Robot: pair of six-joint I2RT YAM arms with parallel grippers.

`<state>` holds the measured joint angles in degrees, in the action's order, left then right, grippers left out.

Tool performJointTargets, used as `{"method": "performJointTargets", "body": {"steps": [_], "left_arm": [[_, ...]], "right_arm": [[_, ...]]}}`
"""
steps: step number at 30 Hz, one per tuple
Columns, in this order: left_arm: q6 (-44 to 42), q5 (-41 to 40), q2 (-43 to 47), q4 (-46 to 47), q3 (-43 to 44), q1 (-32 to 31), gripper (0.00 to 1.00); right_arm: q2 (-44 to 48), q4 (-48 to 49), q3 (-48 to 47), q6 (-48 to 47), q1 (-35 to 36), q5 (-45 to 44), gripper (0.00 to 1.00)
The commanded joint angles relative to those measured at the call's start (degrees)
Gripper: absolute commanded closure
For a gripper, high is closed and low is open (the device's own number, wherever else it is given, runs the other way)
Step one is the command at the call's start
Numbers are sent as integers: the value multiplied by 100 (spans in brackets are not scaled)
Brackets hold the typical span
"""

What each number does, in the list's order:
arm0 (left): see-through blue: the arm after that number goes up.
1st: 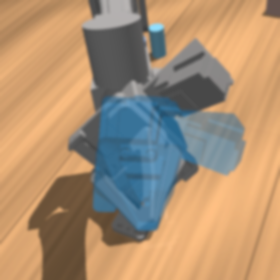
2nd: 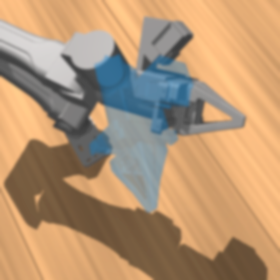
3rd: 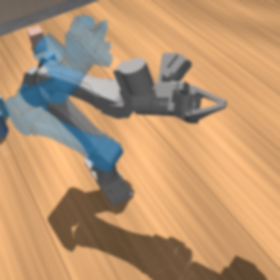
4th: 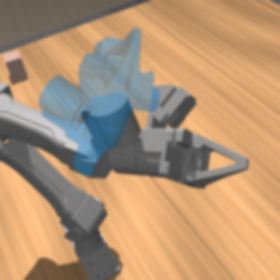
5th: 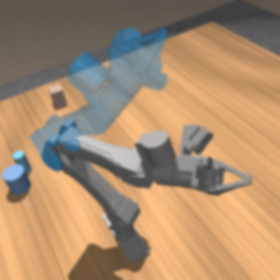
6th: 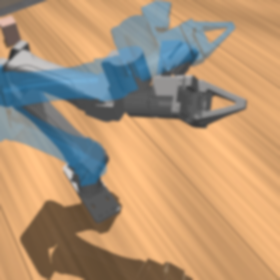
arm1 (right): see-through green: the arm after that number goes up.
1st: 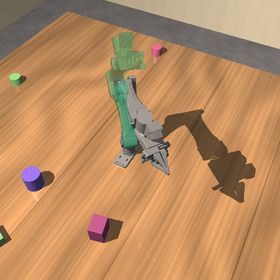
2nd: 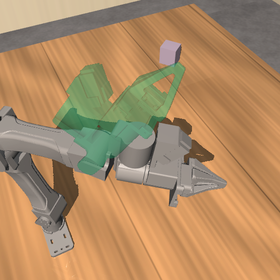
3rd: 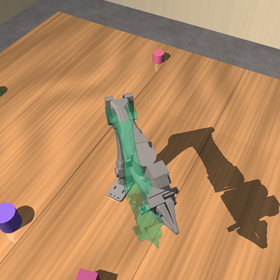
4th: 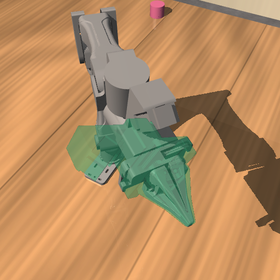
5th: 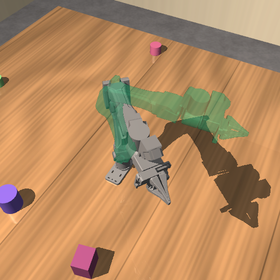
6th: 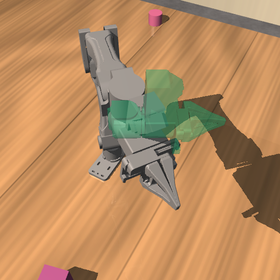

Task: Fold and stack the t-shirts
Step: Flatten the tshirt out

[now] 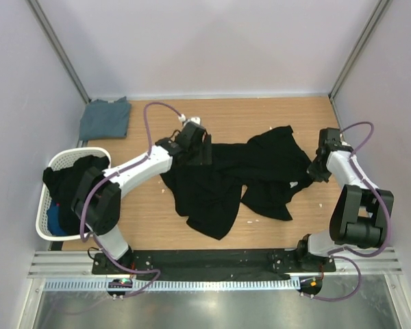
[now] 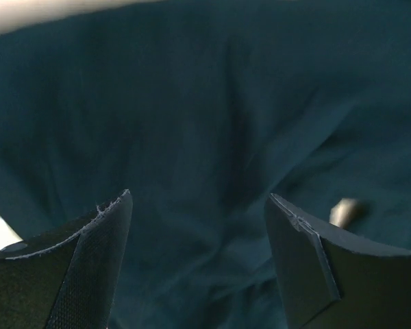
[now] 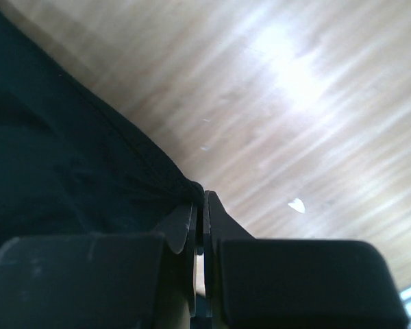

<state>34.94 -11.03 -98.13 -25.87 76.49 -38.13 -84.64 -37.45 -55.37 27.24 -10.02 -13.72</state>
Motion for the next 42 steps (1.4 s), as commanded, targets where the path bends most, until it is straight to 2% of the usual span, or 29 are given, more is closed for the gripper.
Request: {"method": "performJointTargets", "body": {"steps": [1,5,9,10,13,16,17,18,23,27,30,32,33,35,37,39,42], "left_arm": [[13,-144,188,-32,-520,-572,21],[591,-418,214,-568,-810,-748,22],[646,-513,321,-252,-1259,-1231,23],[663,-541,233,-287,-1250,-1336,24],[838,-497,-109,-384,-1241,-1565,30],[927,-453,-312,-410,-1373,-1759,36],[944,-418,-338,-436,-1408,-1812,37],[962,-357,-339,-515,-1504,-1925,37],[1085,4,-40,-840,-1979,-2304,41],[1208,232,258,-1078,-2375,-2532,44],[1200,601,540,-1043,-2603,-2778,45],[1156,803,663,-1043,-2692,-2980,45],[1121,865,698,-1061,-2683,-3033,44],[1155,743,847,-1305,-2587,-3086,41],[1269,252,970,-1630,-2394,-3086,37],[1436,-335,1189,-2175,-1990,-3060,26],[1646,-689,1444,-2624,-1568,-2806,14]], "right_arm": [[605,-174,-61,97,-237,36,99],[843,-490,-245,-26,-360,-96,99],[923,-378,26,-114,-369,176,98],[897,-359,114,-88,-360,211,94],[756,-324,80,-53,-360,369,91],[695,-429,-130,-123,-360,405,79],[686,-482,-201,-219,-360,344,69],[677,-613,-271,-254,-360,291,66],[773,-702,-492,-150,-351,509,55],[940,-536,-623,-132,-343,755,39],[958,-212,-720,-53,-290,1018,32],[836,166,-703,96,-290,1300,27],[757,620,-703,306,-272,1745,26],[372,1446,-685,570,-202,2012,26],[2,1740,-921,826,-1,2118,26],[-524,1890,-1376,922,158,2022,26],[-1078,2040,-1870,1186,500,1978,27]]}}
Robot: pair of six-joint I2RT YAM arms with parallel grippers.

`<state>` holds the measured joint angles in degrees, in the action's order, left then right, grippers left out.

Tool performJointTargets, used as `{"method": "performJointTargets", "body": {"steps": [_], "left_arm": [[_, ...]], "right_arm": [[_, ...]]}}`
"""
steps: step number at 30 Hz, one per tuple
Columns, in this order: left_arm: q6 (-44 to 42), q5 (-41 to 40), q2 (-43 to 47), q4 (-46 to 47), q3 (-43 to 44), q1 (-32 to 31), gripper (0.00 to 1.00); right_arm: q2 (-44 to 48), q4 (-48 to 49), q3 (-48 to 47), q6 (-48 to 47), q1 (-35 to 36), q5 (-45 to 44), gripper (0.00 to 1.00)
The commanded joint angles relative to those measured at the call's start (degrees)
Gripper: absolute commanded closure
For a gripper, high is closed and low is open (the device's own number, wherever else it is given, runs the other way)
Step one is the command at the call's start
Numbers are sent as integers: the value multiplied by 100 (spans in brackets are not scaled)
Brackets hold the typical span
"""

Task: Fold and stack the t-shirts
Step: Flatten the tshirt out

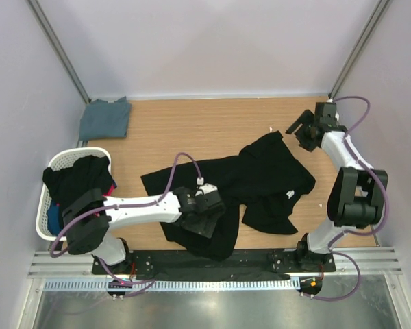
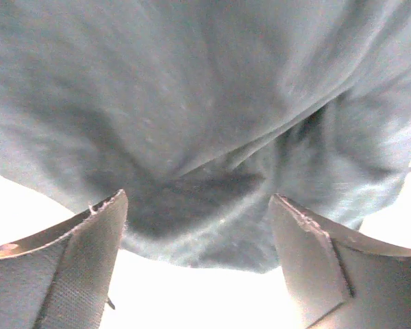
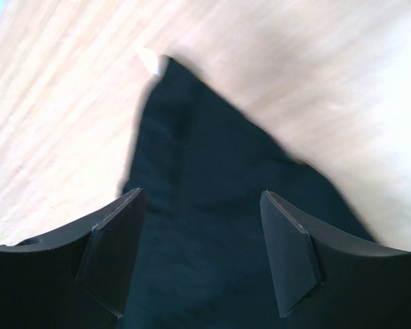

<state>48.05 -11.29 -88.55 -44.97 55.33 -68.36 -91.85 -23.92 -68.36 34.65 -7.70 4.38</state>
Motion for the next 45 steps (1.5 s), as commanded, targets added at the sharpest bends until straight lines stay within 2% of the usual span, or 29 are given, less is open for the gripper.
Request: {"method": "performJointTargets", "body": {"steps": [1,4,5,8,16,22,28,29,30,35,38,43,45], "left_arm": [[389,-664,540,-758,601,357,13],[599,-664,786,-785,593,946,12],[635,-681,865,-785,567,1086,12],[679,-612,1164,-733,347,1745,12],[398,-269,1955,-609,-241,2993,11],[275,-190,2123,-645,-391,3364,11],[319,-207,2219,-662,-514,3478,11],[327,-224,2220,-680,-532,3496,11],[336,-242,2228,-697,-541,3548,11],[345,-198,2299,-671,-611,3751,11],[319,-207,2290,-627,-646,3812,11],[345,-268,2272,-487,-699,4049,11],[397,-295,2237,-364,-725,4242,11]], "right_arm": [[-455,765,-626,515,365,151,27],[-858,942,-740,683,770,-287,27],[-956,977,-767,744,918,-602,32],[-1387,1047,-784,867,964,-588,41],[-1967,881,-828,894,1254,-947,41],[-2214,854,-1056,763,1271,-1176,42],[-2486,968,-1303,657,1254,-1379,50],[-2513,1003,-1338,639,1254,-1370,57],[-2539,1012,-1364,639,1254,-1370,59],[-2601,960,-1470,569,1263,-1422,64],[-2583,1030,-1479,507,1263,-1467,71],[-2636,1021,-1672,384,1263,-1440,92],[-2566,1030,-1751,323,1263,-1458,96]]}}
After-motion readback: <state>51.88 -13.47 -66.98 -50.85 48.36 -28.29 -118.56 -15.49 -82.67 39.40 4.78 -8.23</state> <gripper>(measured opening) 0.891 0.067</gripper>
